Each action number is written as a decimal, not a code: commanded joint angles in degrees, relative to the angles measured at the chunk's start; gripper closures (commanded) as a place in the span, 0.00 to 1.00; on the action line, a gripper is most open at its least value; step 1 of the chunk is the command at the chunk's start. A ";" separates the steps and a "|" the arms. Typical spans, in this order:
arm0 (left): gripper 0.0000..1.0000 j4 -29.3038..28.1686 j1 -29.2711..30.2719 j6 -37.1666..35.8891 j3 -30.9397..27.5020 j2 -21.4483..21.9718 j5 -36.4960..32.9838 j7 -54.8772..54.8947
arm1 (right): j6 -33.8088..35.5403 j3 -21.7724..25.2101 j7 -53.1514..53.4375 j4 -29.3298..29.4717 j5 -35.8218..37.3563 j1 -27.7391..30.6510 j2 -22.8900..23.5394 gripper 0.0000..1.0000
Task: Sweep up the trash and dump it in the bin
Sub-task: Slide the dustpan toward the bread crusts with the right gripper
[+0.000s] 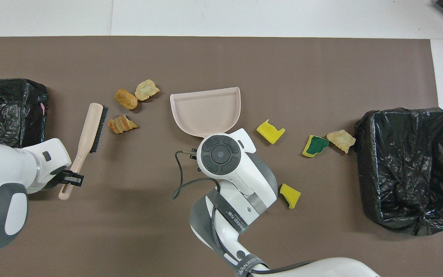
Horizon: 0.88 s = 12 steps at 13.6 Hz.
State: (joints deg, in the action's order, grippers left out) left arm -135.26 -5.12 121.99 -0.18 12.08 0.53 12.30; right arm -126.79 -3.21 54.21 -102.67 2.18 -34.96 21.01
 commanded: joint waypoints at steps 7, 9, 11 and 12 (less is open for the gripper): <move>1.00 6.22 2.30 -0.88 0.53 -3.90 -0.80 2.12 | -0.13 -0.39 -10.05 1.25 0.11 2.78 -0.34 1.00; 1.00 8.16 2.30 -1.40 0.53 -5.22 -0.71 1.94 | 1.80 -0.48 -19.53 1.25 -0.16 5.42 -3.32 1.00; 1.00 9.13 2.30 -1.58 0.53 -5.93 -0.71 1.94 | 4.17 -0.39 -30.42 1.25 -3.48 7.79 -5.70 1.00; 1.00 9.65 2.30 -1.58 0.53 -6.19 -0.71 1.94 | 5.49 -0.39 -36.04 1.25 -4.72 9.11 -6.41 1.00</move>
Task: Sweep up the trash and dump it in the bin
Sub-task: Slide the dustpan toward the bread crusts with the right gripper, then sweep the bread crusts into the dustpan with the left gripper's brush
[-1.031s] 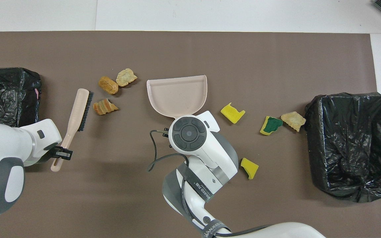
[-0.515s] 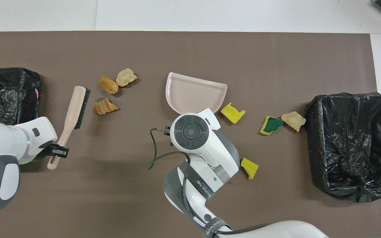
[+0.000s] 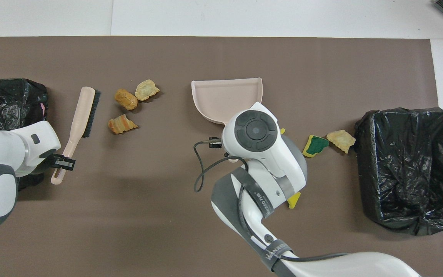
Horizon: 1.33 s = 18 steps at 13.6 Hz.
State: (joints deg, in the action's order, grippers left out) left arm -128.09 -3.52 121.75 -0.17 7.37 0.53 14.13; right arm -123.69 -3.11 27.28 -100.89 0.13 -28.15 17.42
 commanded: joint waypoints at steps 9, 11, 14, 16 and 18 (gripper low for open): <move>1.00 6.36 0.80 0.68 0.52 -7.62 -0.71 -1.63 | 6.53 -0.49 -53.54 0.34 -4.64 8.46 -2.83 1.00; 1.00 6.45 0.01 3.83 0.52 -9.55 -0.71 -6.64 | 8.45 -0.58 -62.39 -0.10 -4.53 8.90 -3.09 1.00; 1.00 8.19 -1.22 6.48 1.04 -14.03 -0.71 -7.54 | 9.87 -0.58 -70.07 -1.32 -4.17 8.81 -3.88 1.00; 1.00 14.51 -2.80 3.77 1.13 -19.47 -1.23 -7.10 | 9.43 -0.58 -70.00 -1.41 -3.83 7.41 -3.36 1.00; 1.00 19.35 -4.73 0.88 1.13 -23.09 -2.02 -5.79 | 9.43 -0.58 -70.00 -1.59 -3.47 7.32 -3.27 1.00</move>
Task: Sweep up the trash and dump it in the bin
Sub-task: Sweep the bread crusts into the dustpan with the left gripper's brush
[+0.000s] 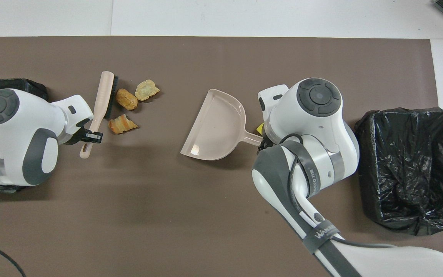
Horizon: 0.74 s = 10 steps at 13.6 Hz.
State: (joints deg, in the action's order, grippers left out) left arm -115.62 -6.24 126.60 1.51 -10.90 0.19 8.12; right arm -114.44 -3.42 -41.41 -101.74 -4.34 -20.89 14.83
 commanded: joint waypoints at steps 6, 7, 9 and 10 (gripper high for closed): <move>1.00 4.96 -8.42 -8.73 -0.45 -3.16 -1.68 9.98 | -0.43 -0.28 -1.21 -0.83 4.60 -1.08 -0.59 1.00; 1.00 4.96 -9.48 -9.61 -0.37 -3.07 -1.60 9.90 | -0.43 -0.28 -1.48 -0.83 4.96 -1.08 -0.50 1.00; 1.00 3.74 -11.85 -10.40 -0.28 -2.20 -1.07 9.46 | -0.70 -0.28 -1.83 -1.01 6.53 -1.17 -0.50 1.00; 1.00 3.03 -12.99 -10.49 -0.28 -1.58 -0.11 9.20 | -0.70 -0.28 -1.83 -1.09 7.93 -1.26 -0.42 1.00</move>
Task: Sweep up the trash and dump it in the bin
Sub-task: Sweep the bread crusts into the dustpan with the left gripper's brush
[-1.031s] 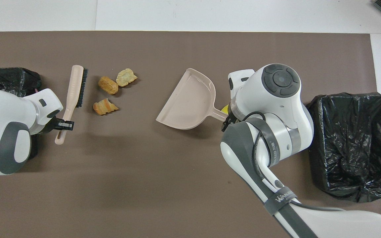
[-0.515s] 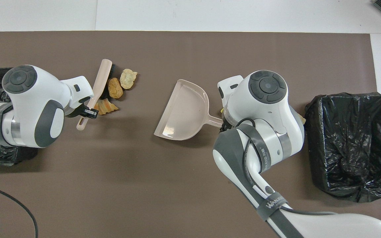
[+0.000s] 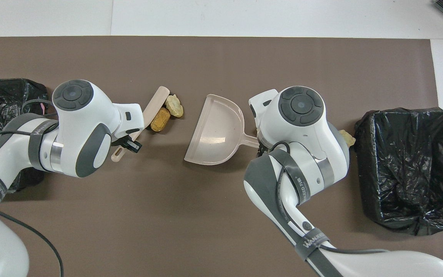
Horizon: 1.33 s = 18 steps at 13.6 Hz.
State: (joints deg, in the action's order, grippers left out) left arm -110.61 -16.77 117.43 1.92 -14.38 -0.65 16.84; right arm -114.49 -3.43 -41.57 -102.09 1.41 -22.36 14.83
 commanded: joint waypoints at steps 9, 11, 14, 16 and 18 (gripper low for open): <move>1.00 -4.26 -15.04 -6.95 -0.69 5.93 13.12 -17.43 | -5.91 -0.35 -4.75 -2.06 0.89 -0.76 0.11 1.00; 1.00 -4.09 -15.40 -7.91 -0.69 8.39 13.21 -22.00 | -7.15 -0.35 -6.15 -3.02 -1.41 -0.32 0.02 1.00; 1.00 -4.09 -15.31 -8.44 -1.13 11.73 12.69 -36.20 | -7.24 -0.35 -9.84 -3.64 -2.46 -0.32 -0.24 1.00; 1.00 -4.09 -15.05 -8.62 -1.13 12.00 8.50 -48.34 | -7.24 -0.35 -12.21 -3.64 -2.64 -0.40 -0.24 1.00; 1.00 -4.26 -14.44 -8.79 -1.39 12.00 5.49 -56.35 | -7.16 -0.35 -14.23 -3.73 -2.64 -0.32 -0.07 1.00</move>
State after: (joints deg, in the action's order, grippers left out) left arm -113.50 -31.75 109.17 0.78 -3.47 7.34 -32.27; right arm -120.59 -3.24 -52.23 -104.97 0.17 -23.48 15.08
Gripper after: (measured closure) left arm 0.727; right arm 0.670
